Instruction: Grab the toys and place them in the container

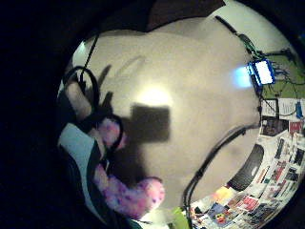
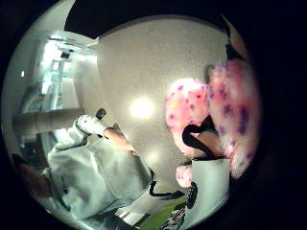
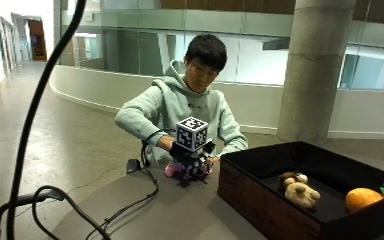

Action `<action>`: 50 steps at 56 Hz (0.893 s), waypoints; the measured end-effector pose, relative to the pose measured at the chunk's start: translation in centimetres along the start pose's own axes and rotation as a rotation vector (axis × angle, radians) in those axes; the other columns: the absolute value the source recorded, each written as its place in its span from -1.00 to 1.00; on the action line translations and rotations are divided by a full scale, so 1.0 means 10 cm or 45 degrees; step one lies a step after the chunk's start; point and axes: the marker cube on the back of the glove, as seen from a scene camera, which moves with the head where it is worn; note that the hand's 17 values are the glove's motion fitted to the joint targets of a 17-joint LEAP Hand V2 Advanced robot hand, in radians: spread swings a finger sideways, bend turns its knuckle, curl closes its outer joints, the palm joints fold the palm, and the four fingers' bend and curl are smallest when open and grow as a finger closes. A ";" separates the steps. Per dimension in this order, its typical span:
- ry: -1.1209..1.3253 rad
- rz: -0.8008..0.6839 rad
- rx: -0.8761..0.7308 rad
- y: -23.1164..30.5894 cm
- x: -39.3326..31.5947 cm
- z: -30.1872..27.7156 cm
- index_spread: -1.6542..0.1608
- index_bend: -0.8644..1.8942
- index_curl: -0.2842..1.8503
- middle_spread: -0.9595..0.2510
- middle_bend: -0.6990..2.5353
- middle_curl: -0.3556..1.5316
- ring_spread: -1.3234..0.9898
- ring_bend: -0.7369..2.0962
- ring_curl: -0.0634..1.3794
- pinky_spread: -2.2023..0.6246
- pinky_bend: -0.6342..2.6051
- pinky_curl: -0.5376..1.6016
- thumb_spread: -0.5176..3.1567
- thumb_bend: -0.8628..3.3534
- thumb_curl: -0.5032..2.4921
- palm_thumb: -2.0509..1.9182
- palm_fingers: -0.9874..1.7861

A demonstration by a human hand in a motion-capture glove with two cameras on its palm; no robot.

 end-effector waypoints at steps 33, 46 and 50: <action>-0.034 -0.029 -0.036 -0.48 -0.32 -1.84 0.49 0.00 -0.42 0.06 -0.08 0.27 -0.13 0.39 -0.08 0.26 0.15 -0.04 -0.33 -0.52 -0.05 0.39 0.36; 0.016 -0.051 0.271 -1.12 -0.30 -2.62 0.48 0.03 -0.34 0.02 -0.09 0.41 -0.13 0.42 -0.06 0.26 0.17 -0.02 -0.36 -0.53 0.01 0.38 0.32; -0.017 0.004 0.349 -1.27 -0.41 -2.72 0.47 0.03 -0.31 0.00 -0.10 0.45 -0.12 0.43 -0.05 0.26 0.18 -0.01 -0.37 -0.53 0.02 0.38 0.30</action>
